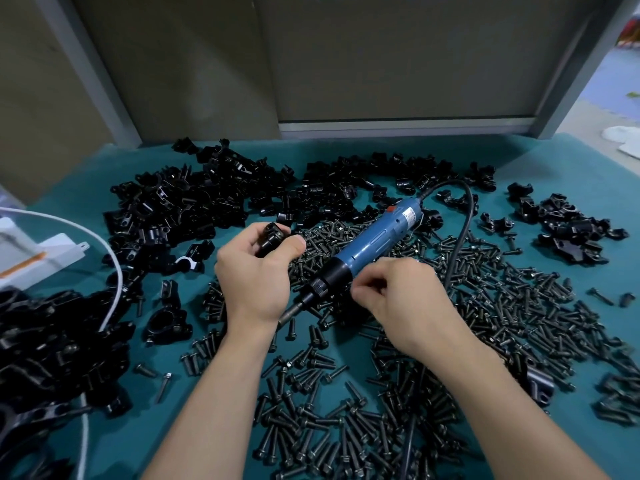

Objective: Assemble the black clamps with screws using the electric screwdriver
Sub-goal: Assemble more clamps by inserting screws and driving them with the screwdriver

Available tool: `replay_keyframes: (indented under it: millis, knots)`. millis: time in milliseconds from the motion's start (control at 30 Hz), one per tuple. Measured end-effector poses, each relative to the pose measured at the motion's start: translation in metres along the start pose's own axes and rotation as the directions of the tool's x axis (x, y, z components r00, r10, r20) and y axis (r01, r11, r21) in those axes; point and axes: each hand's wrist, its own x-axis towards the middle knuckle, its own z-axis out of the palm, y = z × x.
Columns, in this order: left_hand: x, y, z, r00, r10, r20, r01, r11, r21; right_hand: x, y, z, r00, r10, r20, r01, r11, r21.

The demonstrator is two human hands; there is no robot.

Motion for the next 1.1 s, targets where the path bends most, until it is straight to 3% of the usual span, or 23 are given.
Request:
replay_keyframes:
  millis: [100, 167, 267, 367, 433, 567, 800, 867, 1000, 1100]
  knots:
    - [-0.001, -0.001, 0.0, 1.0, 0.002, 0.002, -0.002, 1.0, -0.006, 0.001, 0.005, -0.003, 0.996, 0.082, -0.035, -0.068, 0.951, 0.301]
    - [-0.002, -0.001, 0.001, 1.0, 0.005, 0.009, -0.005, 1.0, -0.013, 0.0, 0.003, -0.002, 0.989, 0.141, -0.042, -0.098, 0.842, 0.53]
    - [-0.003, -0.002, 0.001, 1.0, 0.022, 0.019, -0.022, 1.0, -0.018, -0.001, -0.001, 0.003, 0.978, 0.206, 0.044, -0.143, 0.495, 0.857]
    - [-0.002, -0.003, 0.001, 0.999, 0.033, 0.013, -0.032, 0.999, -0.017, 0.0, -0.005, 0.006, 0.947, 0.264, 0.182, -0.22, 0.119, 0.968]
    - [-0.001, -0.004, 0.001, 0.999, 0.03, 0.013, -0.03, 0.999, -0.019, 0.002, -0.003, 0.006, 0.923, 0.314, 0.221, -0.24, 0.024, 0.97]
    - [0.0, -0.005, 0.0, 0.999, 0.036, 0.012, -0.036, 0.999, -0.003, 0.003, 0.003, 0.005, 0.907, 0.304, 0.292, -0.331, 0.081, 0.94]
    - [0.0, -0.002, -0.001, 0.998, -0.003, 0.065, 0.009, 0.996, -0.085, 0.003, 0.003, -0.006, 0.942, 0.137, 0.306, -0.308, -0.008, 0.951]
    - [-0.001, 0.0, -0.001, 0.995, -0.008, 0.1, 0.022, 0.99, -0.141, 0.002, 0.001, -0.005, 0.953, 0.169, 0.25, -0.264, 0.061, 0.963]
    - [-0.003, 0.003, -0.001, 0.986, -0.031, 0.161, 0.063, 0.978, -0.198, 0.003, -0.014, -0.003, 0.975, 0.207, 0.08, -0.14, 0.296, 0.945]
    - [-0.001, 0.001, -0.002, 0.982, -0.041, 0.186, 0.078, 0.978, -0.193, 0.016, -0.038, -0.002, 0.989, 0.145, 0.01, -0.059, 0.331, 0.942]
